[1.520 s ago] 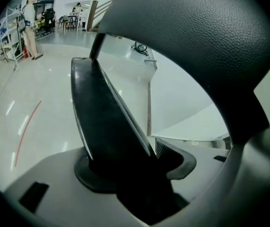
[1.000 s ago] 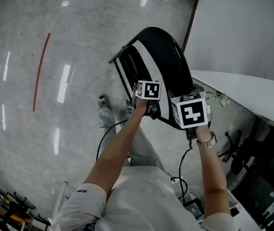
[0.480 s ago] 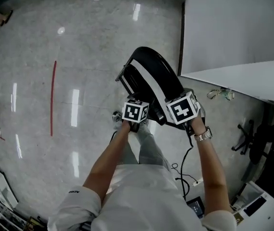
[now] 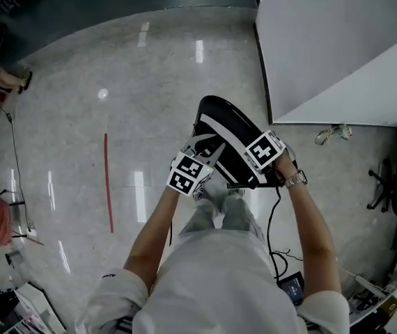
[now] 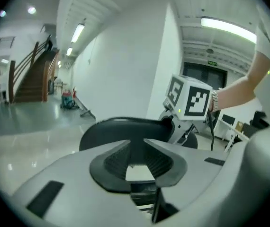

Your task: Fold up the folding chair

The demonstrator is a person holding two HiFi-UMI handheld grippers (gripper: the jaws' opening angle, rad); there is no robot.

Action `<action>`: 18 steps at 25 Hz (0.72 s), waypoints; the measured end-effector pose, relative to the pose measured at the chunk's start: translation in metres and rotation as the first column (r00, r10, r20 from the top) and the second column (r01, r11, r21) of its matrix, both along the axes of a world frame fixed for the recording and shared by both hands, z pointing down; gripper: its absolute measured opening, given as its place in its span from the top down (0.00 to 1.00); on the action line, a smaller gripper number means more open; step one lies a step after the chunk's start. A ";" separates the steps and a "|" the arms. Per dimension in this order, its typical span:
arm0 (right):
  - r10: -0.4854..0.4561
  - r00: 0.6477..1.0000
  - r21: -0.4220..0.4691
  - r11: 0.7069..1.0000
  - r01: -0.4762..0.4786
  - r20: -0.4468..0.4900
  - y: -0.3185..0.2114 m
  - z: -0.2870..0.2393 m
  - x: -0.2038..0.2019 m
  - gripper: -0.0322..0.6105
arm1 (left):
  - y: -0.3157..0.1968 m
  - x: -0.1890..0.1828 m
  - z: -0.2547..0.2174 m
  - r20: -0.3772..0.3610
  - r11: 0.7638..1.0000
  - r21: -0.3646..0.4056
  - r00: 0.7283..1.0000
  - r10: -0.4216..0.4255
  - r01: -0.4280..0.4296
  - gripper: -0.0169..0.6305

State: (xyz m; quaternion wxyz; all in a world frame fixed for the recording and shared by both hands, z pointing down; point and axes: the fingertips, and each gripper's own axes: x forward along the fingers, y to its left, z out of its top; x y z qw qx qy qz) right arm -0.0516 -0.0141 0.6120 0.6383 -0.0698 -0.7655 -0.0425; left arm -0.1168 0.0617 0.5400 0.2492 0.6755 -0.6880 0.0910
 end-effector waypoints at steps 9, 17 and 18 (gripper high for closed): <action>0.017 1.000 -0.185 0.983 -0.014 0.013 0.018 -0.010 0.001 0.53 | -0.051 -0.015 -0.045 0.298 0.935 -0.141 0.886 0.355 -0.326 0.96; 0.006 1.000 -0.255 0.967 -0.001 0.019 -0.009 -0.022 0.013 0.53 | -0.089 0.009 -0.048 0.409 0.701 -0.502 0.574 0.709 -0.507 0.95; 0.010 1.000 -0.263 0.965 -0.004 0.021 -0.010 -0.023 0.012 0.53 | -0.091 0.010 -0.046 0.384 0.669 -0.526 0.555 0.738 -0.525 0.94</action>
